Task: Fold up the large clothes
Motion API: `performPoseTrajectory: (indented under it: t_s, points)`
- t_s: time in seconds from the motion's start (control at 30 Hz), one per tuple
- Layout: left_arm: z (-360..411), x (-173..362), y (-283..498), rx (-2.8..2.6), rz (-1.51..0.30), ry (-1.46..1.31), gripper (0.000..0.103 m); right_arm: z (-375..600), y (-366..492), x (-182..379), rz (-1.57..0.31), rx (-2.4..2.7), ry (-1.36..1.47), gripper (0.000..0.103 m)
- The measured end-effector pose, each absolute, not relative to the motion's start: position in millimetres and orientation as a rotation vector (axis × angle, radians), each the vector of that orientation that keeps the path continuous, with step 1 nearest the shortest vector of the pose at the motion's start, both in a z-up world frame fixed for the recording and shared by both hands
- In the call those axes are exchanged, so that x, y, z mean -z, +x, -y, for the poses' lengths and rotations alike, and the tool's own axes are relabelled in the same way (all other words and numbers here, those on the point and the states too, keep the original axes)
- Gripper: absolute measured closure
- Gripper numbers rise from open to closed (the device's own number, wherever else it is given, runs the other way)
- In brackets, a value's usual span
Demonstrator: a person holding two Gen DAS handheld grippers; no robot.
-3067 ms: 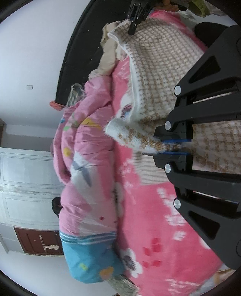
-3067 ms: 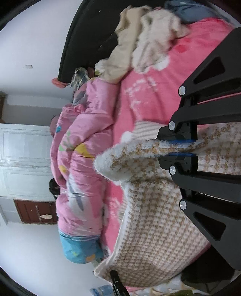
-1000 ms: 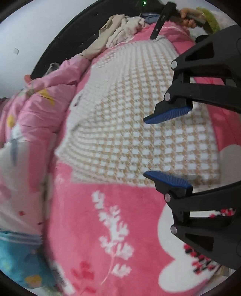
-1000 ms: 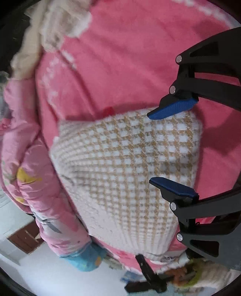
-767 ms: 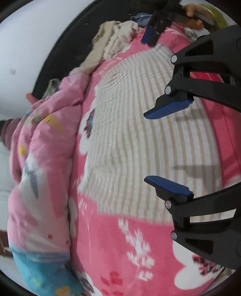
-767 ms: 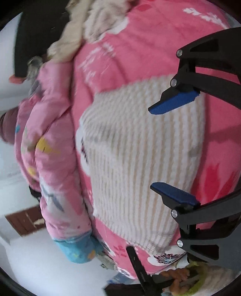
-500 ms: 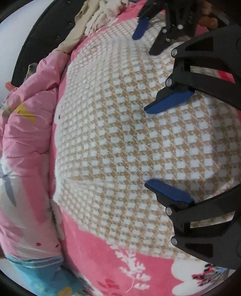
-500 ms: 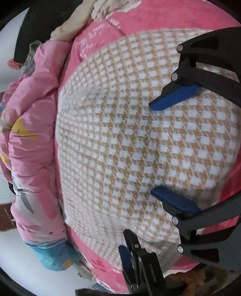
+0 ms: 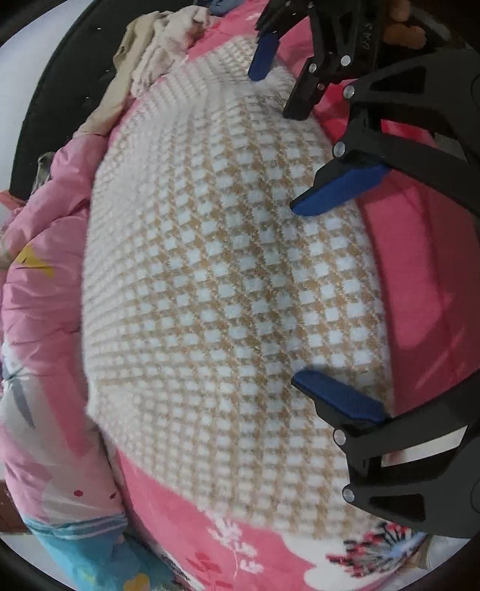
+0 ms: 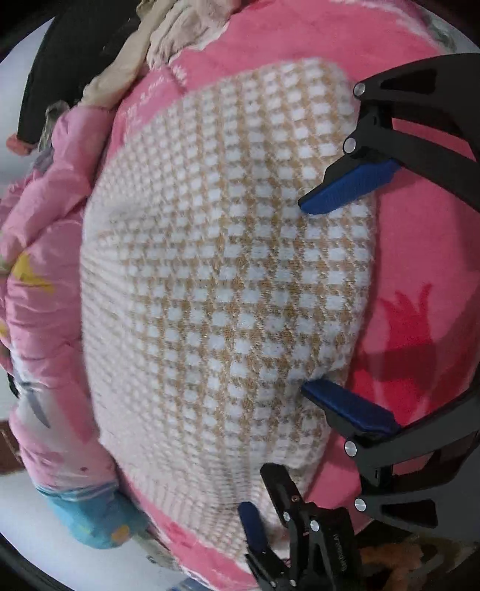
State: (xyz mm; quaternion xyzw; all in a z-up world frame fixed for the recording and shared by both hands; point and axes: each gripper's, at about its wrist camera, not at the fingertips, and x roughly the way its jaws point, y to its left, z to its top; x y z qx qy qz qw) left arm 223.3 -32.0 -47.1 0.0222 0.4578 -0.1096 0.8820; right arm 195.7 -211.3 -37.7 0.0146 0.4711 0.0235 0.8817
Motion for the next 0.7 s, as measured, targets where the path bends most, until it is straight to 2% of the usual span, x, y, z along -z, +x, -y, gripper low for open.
performPoseTrajectory:
  t_s: [0.17,0.23,0.4,0.57,0.7]
  points:
    - [17,14,190,0.238,-0.845,0.034,0.019,208,154,6,-0.913,-0.06,0.004,0.015]
    - [10,1,175,0.23,-0.808,0.008,0.013,207,135,-2,-0.892,-0.075,0.022,0.014]
    - [-3,-31,144,0.172,-0.724,-0.014,0.008,200,113,-20,-0.858,-0.081,0.051,0.013]
    - [-9,-53,121,0.065,-0.694,0.008,0.008,191,104,-35,-0.81,-0.067,0.012,0.008]
    - [-11,-60,118,0.011,-0.737,0.032,0.008,182,98,-43,-0.796,-0.035,-0.014,0.007]
